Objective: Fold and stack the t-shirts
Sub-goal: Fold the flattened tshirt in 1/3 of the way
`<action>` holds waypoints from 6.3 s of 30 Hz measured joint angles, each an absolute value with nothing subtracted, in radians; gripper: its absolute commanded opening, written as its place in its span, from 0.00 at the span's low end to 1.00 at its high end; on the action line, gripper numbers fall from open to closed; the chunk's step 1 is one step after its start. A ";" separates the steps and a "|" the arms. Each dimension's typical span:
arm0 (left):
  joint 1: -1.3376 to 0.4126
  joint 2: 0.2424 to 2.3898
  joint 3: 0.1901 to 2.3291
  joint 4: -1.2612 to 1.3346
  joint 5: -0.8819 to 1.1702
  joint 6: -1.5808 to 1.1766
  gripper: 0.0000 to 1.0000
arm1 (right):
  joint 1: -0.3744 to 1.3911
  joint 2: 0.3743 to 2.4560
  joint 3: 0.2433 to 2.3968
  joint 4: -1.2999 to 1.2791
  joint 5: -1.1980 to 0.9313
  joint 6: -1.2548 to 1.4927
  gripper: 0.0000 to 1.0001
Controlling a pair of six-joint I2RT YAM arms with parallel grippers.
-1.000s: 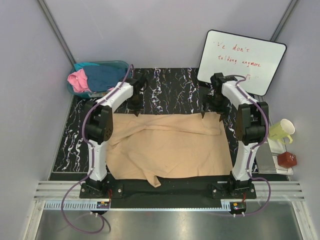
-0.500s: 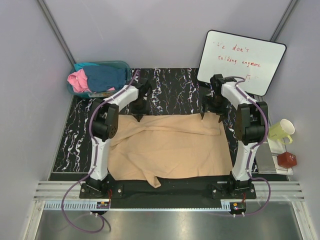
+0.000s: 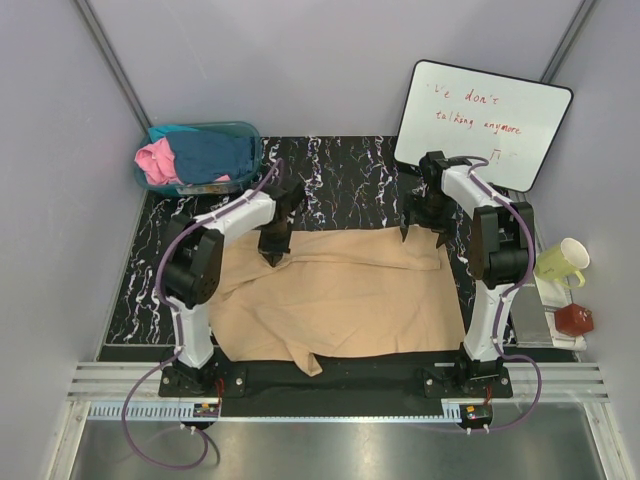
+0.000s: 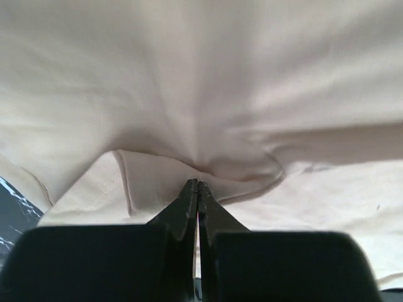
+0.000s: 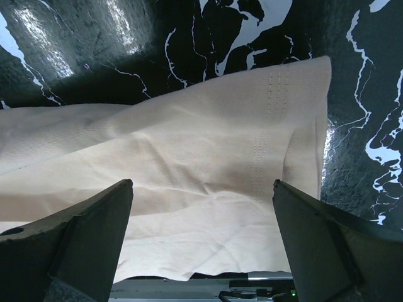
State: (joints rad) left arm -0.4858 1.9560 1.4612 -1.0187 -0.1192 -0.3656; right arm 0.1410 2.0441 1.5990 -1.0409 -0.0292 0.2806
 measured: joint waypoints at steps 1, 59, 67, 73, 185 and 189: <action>-0.498 1.938 1.434 -1.018 -0.119 -0.369 0.00 | 0.141 2.044 1.599 -1.040 -0.029 0.281 1.00; -0.432 1.924 1.350 -1.058 -0.150 -0.389 0.00 | 0.141 2.044 1.542 -1.005 -0.047 0.273 1.00; -0.453 1.810 1.243 -1.045 -0.070 -0.384 0.00 | 0.141 2.044 1.536 -0.996 -0.048 0.273 1.00; -0.496 1.685 1.205 -1.045 -0.022 -0.411 0.00 | 0.141 2.044 1.529 -0.988 -0.048 0.273 1.00; -0.242 1.867 1.472 -1.023 -0.016 -0.312 0.00 | 0.141 2.044 1.581 -0.969 -0.060 0.259 0.00; -0.244 1.890 1.467 -1.023 -0.022 -0.313 0.00 | 0.141 2.045 1.582 -0.966 -0.066 0.258 0.00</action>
State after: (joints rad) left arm -0.2440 1.8896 1.4666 -1.0225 -0.0223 -0.3130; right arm 0.1410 2.0445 1.5822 -0.9665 -0.0658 0.2581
